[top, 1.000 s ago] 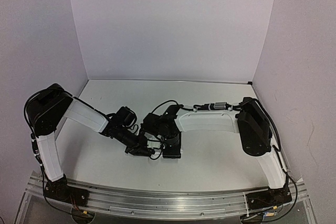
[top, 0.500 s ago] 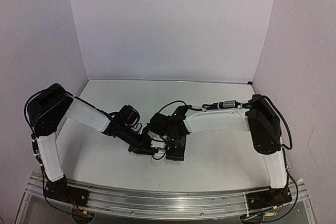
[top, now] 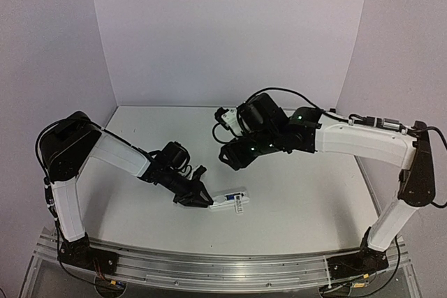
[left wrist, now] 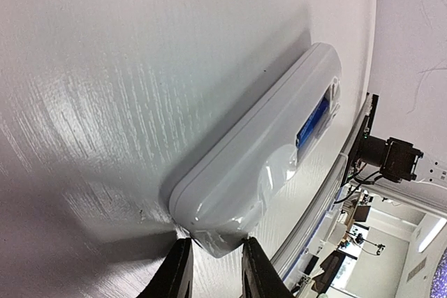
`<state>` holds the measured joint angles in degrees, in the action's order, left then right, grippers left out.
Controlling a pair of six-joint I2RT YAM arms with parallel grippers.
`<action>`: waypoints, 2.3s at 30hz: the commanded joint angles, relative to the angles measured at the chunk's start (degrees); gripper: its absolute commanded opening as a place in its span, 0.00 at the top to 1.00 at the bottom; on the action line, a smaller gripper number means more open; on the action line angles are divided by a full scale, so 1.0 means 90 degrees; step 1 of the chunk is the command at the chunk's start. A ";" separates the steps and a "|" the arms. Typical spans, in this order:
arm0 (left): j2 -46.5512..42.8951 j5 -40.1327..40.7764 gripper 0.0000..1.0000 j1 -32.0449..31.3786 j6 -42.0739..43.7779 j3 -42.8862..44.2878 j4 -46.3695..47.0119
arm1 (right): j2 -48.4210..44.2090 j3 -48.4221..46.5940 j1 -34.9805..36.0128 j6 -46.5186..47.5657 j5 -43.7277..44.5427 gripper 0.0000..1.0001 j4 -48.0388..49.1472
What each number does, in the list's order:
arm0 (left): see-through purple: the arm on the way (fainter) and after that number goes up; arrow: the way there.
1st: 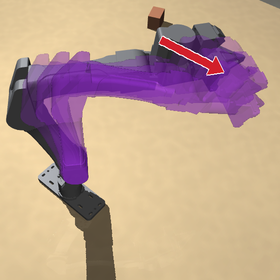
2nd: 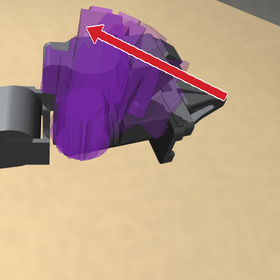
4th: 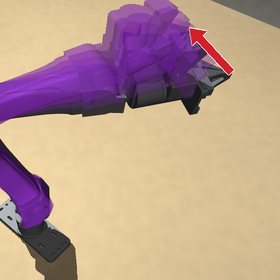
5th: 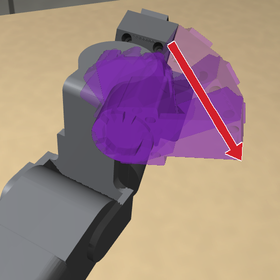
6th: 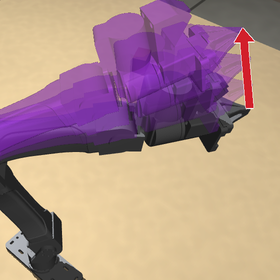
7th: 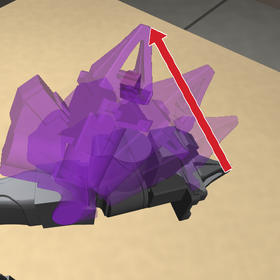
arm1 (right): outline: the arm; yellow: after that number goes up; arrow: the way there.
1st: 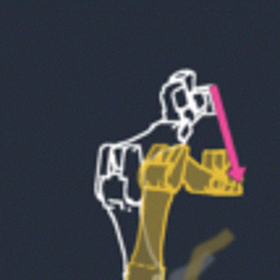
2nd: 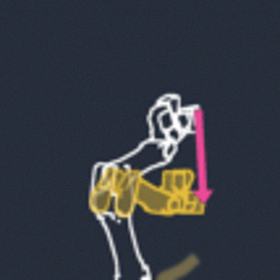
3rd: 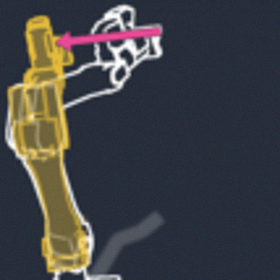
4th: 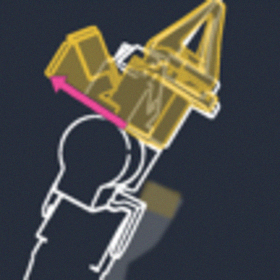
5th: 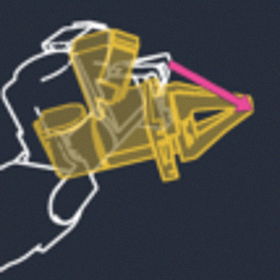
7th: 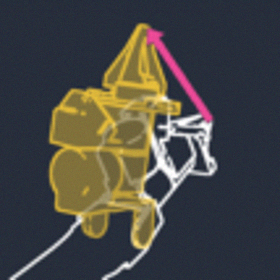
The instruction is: Load the batteries into the remote control
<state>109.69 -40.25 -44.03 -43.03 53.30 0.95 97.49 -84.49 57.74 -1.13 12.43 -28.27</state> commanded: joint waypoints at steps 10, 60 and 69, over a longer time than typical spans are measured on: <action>-0.0378 0.0488 0.72 0.0084 0.0131 0.0050 -0.0067 | -0.0519 0.1969 0.0044 -0.3713 0.0177 0.43 0.0074; -0.1843 0.1156 0.42 0.0556 0.0622 -0.0052 -0.1287 | 0.1779 0.1811 0.1550 -0.5372 0.2649 0.76 0.0271; -0.2035 0.1074 0.42 0.0566 0.0935 -0.0205 -0.1273 | 0.0870 0.1810 0.1511 -0.2904 0.2111 0.89 0.0233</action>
<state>94.59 -29.86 -39.29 -37.53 52.13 -10.53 112.76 -67.89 71.40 -41.48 34.07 -25.10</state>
